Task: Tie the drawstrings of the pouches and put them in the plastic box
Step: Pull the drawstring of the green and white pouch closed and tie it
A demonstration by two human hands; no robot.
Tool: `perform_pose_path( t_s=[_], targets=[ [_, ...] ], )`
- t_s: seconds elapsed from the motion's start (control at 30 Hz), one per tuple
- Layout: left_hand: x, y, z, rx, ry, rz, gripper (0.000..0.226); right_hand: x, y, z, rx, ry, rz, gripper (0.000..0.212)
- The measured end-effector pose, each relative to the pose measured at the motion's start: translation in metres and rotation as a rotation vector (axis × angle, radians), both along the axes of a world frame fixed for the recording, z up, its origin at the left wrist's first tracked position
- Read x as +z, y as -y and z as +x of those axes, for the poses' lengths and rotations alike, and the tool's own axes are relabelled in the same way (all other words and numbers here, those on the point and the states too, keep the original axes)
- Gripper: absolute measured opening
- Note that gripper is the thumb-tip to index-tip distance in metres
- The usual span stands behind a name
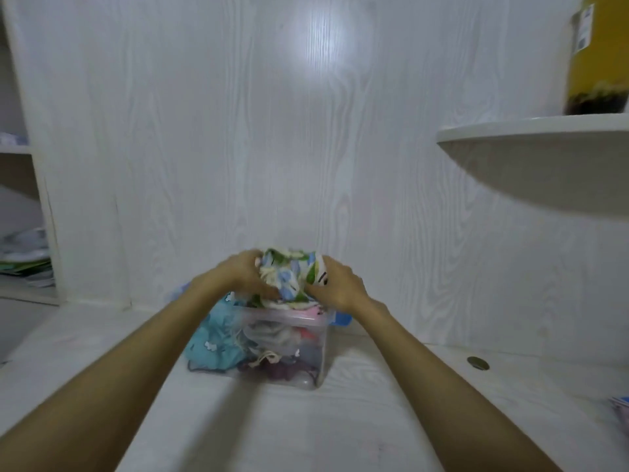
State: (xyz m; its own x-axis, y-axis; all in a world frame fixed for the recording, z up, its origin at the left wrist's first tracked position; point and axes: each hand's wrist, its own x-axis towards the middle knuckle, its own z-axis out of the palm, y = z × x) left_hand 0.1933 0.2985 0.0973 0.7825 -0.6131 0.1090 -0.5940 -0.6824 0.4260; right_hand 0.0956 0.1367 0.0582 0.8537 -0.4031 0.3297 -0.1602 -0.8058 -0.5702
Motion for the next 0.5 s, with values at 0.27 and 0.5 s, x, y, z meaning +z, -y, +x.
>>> perform_pose_path(
  t_s=[0.27, 0.5],
  targets=[
    [-0.006, -0.011, 0.009, -0.141, 0.165, 0.071, 0.061, -0.007, -0.006, 0.009, 0.069, -0.279, -0.166, 0.046],
    [-0.043, 0.021, 0.038, -0.184, -0.066, 0.414, 0.047, -0.006, 0.007, 0.023, 0.056, -0.599, -0.271, 0.021]
  ],
)
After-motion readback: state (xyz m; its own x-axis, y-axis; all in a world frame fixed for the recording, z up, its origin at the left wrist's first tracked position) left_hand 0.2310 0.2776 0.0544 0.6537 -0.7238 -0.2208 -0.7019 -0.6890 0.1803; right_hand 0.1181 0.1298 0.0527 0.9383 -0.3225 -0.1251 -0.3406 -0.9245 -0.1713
